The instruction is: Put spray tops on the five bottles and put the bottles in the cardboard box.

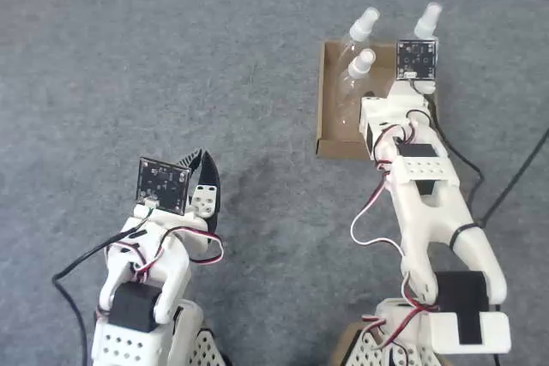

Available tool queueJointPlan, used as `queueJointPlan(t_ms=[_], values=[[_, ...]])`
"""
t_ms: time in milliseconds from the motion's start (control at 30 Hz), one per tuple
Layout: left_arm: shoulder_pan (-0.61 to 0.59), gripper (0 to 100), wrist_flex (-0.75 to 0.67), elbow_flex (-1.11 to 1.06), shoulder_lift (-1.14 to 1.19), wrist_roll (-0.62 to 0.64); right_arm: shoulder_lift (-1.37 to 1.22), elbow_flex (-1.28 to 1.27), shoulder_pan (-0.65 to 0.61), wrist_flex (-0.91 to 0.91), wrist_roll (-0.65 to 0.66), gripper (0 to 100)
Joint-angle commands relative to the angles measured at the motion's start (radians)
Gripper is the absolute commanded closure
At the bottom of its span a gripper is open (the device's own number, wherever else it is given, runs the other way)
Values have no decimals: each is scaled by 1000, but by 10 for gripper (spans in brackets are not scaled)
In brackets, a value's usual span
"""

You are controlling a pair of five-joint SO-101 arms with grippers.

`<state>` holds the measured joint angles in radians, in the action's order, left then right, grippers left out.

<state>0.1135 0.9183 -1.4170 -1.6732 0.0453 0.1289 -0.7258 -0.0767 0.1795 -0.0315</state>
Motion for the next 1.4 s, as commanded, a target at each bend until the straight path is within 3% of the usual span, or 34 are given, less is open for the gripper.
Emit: queueJointPlan(t_ms=[0, 433, 867, 1167, 1367], values=[[-3, 988, -31, 8, -14, -6, 21, 9, -19, -16, -12, 745], [-3, 988, -31, 8, -14, -6, 38, 11, -16, -12, -11, 745], [-3, 988, -31, 8, -14, -6, 222, 12, -21, 143, -11, 745], [-3, 988, -31, 8, -14, -6, 274, 15, -21, 151, 5, 745], [-3, 988, -32, 8, -14, -6, 355, 78, -22, 297, 55, 745]])
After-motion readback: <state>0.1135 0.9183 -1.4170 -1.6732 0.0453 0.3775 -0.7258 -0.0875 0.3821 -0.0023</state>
